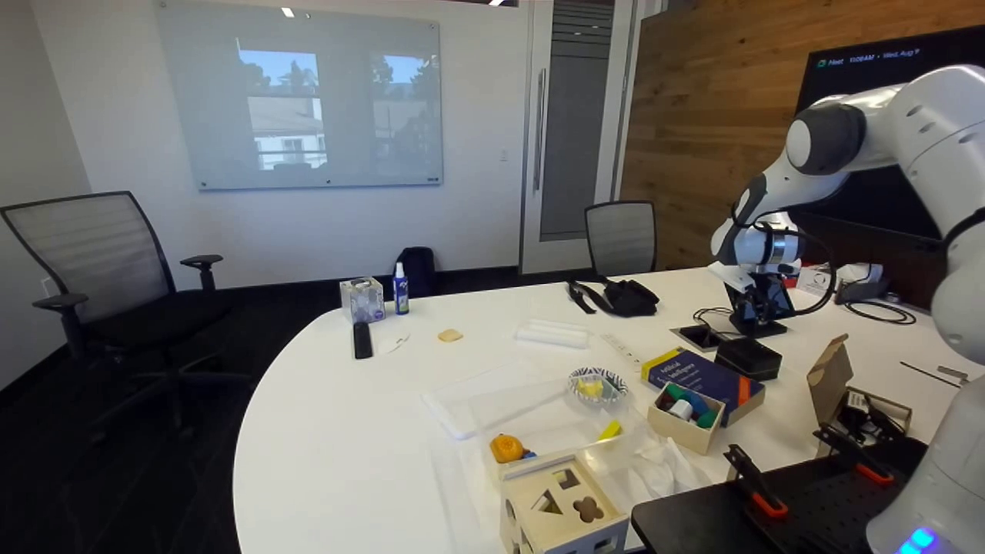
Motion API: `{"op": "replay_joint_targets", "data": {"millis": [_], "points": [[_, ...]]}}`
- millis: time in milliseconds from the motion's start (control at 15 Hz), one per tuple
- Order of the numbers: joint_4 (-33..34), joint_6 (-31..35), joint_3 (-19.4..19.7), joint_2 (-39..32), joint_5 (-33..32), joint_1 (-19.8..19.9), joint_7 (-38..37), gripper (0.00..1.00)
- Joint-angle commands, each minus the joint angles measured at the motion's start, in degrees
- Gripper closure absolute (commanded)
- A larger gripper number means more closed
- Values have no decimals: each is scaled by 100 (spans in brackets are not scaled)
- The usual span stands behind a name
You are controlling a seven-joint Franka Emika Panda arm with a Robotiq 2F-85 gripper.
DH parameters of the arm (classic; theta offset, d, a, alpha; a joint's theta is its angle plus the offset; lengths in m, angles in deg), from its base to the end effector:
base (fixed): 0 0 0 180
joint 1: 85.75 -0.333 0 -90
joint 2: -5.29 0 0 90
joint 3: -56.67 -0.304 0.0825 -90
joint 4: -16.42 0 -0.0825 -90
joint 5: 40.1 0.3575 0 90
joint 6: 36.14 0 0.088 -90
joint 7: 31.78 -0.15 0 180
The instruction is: Press the button of the black object
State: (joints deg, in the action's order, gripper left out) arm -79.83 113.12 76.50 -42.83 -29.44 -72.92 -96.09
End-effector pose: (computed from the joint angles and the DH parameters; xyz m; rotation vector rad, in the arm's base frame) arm 0.5703 -0.3453 0.1174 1.9763 -2.2988 0.2672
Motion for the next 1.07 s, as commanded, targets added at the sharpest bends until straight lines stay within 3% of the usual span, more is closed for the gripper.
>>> {"op": "replay_joint_targets", "data": {"millis": [0,400,1000], "points": [[384,-153,89,-316,19,117,-92,58],[895,-179,127,-871,26,170,-239,100],[1559,-259,163,-1470,0,175,-475,100]]}}
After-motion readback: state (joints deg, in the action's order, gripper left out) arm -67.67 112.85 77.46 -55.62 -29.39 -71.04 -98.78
